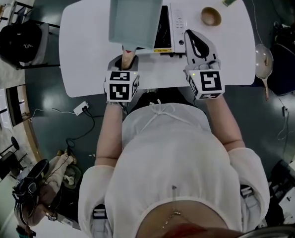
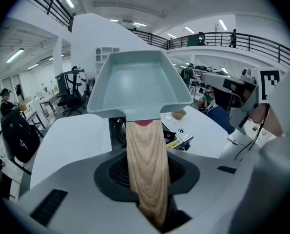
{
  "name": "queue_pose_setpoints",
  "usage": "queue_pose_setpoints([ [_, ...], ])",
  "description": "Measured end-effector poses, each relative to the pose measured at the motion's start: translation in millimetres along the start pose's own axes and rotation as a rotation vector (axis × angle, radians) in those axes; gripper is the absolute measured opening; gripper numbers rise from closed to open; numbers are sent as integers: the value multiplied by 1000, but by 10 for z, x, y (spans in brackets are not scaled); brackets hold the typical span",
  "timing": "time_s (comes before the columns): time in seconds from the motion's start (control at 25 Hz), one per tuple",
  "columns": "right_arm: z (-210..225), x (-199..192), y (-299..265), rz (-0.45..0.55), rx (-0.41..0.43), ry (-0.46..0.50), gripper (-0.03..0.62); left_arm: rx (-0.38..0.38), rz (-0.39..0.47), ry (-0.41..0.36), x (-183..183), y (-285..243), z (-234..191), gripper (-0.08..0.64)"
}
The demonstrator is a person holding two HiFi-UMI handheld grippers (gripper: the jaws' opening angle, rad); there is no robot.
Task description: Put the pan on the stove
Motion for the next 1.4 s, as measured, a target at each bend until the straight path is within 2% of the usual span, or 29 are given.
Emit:
queue_pose_setpoints([
  [0.56,370,-275,-276,-36,110,-22,6,64,-157,134,-157,-539,187,123],
  [1.04,453,-445,-463,-69,137,-56,8,61,-276,231,-310,-738,194,123],
  [1.28,484,-499,-500,-89,132,-55,8,92,-329,170,-360,-792,178,128],
  [1.4,480,-517,-500,-95,122,-61,8,61,-343,219,-343,-849,235,143],
])
Point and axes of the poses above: the fingertips, and each gripper's own axes: y backward along the fingers, z to its right, x out of its top, the point moved 1 cm from there along y, backward along the fingers, and after that the axes turned 4 degrees about x, right-handed, at the moved point
